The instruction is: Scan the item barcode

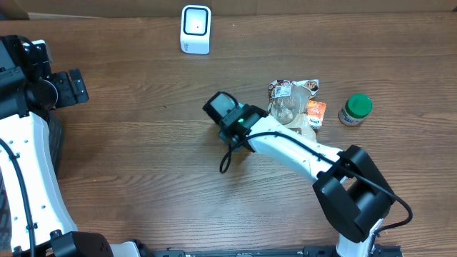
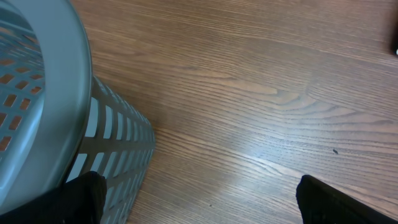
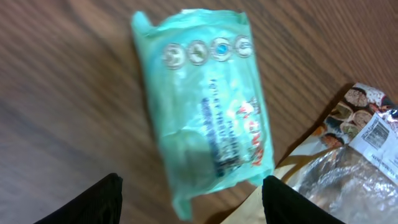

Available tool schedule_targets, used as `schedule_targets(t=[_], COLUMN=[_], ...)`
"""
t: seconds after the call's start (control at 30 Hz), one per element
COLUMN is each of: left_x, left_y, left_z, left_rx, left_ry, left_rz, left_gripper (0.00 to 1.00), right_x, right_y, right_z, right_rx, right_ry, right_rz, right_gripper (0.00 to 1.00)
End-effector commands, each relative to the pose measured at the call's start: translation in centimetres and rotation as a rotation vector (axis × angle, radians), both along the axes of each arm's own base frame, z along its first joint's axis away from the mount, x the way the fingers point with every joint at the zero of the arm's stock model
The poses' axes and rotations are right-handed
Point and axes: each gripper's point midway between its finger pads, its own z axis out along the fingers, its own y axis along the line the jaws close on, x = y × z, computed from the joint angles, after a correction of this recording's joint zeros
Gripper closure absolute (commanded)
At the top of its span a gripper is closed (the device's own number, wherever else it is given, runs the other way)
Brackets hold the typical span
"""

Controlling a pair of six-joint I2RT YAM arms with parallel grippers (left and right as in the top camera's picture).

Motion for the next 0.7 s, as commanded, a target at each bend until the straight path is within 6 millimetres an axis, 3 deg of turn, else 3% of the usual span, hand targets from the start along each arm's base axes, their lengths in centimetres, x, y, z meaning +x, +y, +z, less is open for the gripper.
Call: schedule_targets(t=[0.0,0.37,0.67], left_x=[0.0,0.0,0.0], left_y=[0.0,0.0,0.0], left_z=[0.0,0.0,0.0], left_rx=[0.015,0.015,0.015], left_ry=[0.008,0.008,0.008], left_rz=[-0.022,-0.022,-0.022], left_gripper=[0.00,0.00,0.01], right_x=[0.4,-0.3,-0.5], right_y=[-0.9,-0.1,-1.0], right_z=[-1.2,-2.9,-5.7], right_rx=[-0.014,0.049,-0.027], right_ry=[0.016,0.069,0.105], right_rz=[0.049,0.110,0.114], right_gripper=[0.32,0.38,0.42])
